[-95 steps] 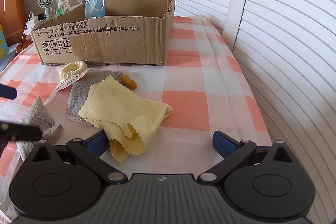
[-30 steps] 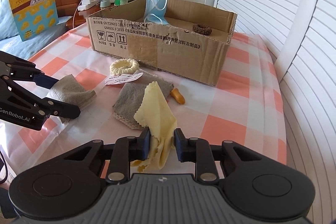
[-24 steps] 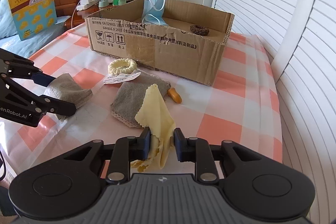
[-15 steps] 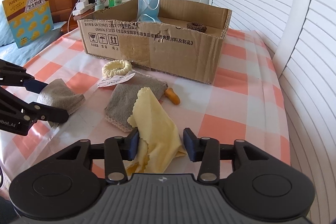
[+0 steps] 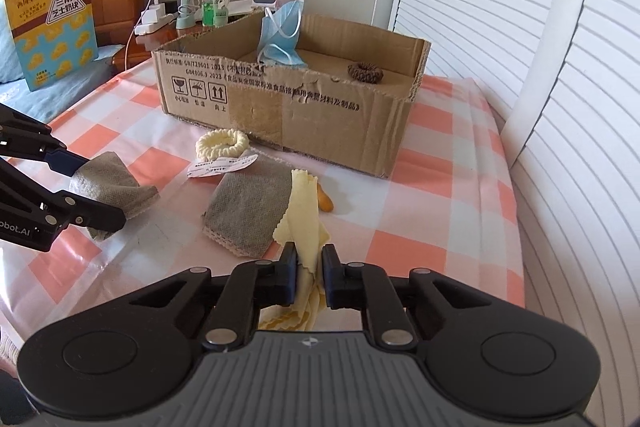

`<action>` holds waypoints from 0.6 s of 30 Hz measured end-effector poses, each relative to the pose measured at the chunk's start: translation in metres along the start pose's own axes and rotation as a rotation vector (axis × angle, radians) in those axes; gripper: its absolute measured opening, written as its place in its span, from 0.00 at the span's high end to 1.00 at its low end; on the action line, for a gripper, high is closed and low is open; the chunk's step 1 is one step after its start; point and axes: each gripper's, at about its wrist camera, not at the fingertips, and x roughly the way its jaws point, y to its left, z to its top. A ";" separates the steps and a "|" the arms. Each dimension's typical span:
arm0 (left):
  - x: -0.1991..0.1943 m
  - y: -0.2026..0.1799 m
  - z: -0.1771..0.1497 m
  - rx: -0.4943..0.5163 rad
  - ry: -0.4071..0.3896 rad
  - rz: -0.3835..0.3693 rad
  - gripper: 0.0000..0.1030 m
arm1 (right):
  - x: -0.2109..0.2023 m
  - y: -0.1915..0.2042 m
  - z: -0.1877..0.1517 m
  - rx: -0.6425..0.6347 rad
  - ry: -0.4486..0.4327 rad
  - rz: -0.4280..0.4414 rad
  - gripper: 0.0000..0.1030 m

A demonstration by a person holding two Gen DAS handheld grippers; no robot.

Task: Organize soft objects
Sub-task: 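Carry yellow cloth over the box and open right gripper while left holds pouch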

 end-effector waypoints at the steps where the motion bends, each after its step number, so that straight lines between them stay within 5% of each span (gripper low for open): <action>1: -0.002 0.000 0.001 0.006 0.000 -0.001 0.51 | -0.003 0.000 0.001 0.000 -0.003 -0.002 0.85; 18: -0.043 0.013 0.039 0.072 -0.100 -0.005 0.51 | -0.030 -0.006 0.056 -0.068 -0.107 -0.027 0.85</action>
